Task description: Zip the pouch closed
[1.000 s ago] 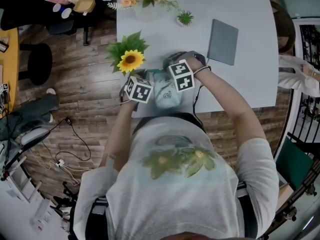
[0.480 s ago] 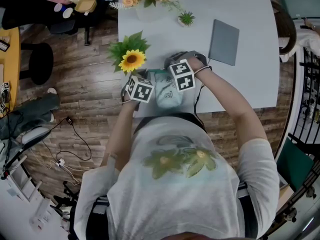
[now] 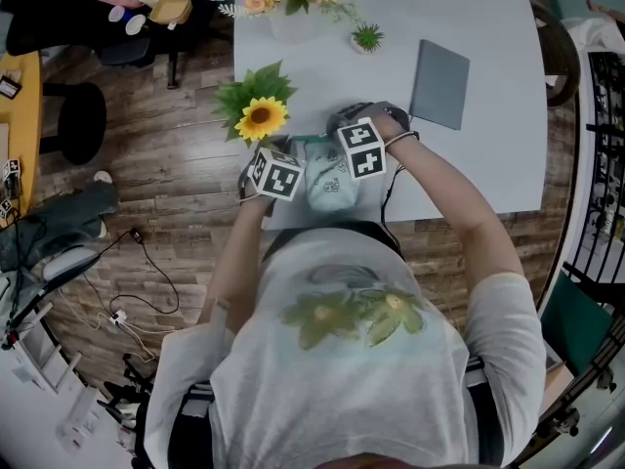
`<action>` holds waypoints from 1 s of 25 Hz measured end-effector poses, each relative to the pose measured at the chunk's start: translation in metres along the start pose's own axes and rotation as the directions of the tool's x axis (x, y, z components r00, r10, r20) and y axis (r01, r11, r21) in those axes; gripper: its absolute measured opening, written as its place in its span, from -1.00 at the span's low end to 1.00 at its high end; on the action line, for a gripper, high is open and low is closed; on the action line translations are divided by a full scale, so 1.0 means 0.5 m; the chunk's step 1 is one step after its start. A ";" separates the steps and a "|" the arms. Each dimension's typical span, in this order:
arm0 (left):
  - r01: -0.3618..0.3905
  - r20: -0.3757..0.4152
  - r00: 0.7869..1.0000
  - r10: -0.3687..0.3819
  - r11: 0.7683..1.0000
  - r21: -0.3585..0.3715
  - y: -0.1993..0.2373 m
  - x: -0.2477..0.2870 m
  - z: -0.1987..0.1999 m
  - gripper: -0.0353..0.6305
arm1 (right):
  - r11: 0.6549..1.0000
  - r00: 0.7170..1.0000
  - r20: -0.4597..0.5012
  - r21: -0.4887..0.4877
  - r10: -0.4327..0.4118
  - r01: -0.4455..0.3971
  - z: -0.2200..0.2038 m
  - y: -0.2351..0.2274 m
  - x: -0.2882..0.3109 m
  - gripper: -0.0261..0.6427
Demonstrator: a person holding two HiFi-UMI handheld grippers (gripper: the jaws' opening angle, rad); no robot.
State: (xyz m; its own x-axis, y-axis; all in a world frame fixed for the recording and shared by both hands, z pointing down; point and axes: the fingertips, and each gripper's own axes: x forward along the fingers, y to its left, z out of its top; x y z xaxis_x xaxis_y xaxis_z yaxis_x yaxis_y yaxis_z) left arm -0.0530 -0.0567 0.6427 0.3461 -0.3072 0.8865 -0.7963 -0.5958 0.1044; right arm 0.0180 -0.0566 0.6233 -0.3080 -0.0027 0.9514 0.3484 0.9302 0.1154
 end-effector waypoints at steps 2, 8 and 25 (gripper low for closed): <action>0.000 0.000 1.000 0.000 1.000 0.001 -0.001 -0.001 0.000 -0.82 | 1.000 1.000 0.001 0.004 -0.002 0.002 0.000 0.001 -0.001 -0.87; 0.001 0.001 1.000 -0.001 1.000 -0.002 -0.001 0.000 0.001 -0.82 | 1.000 1.000 0.003 0.011 -0.003 0.003 -0.001 0.003 -0.002 -0.87; -0.003 0.003 1.000 0.003 1.000 0.006 -0.001 0.000 0.001 -0.82 | 1.000 1.000 -0.028 -0.024 0.000 -0.001 -0.012 0.009 -0.004 -0.87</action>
State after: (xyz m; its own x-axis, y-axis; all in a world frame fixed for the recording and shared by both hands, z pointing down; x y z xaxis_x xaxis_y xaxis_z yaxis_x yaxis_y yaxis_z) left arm -0.0523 -0.0566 0.6423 0.3454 -0.3114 0.8853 -0.7943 -0.5993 0.0991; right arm 0.0258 -0.0544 0.6236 -0.2831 -0.0126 0.9590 0.3701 0.9210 0.1214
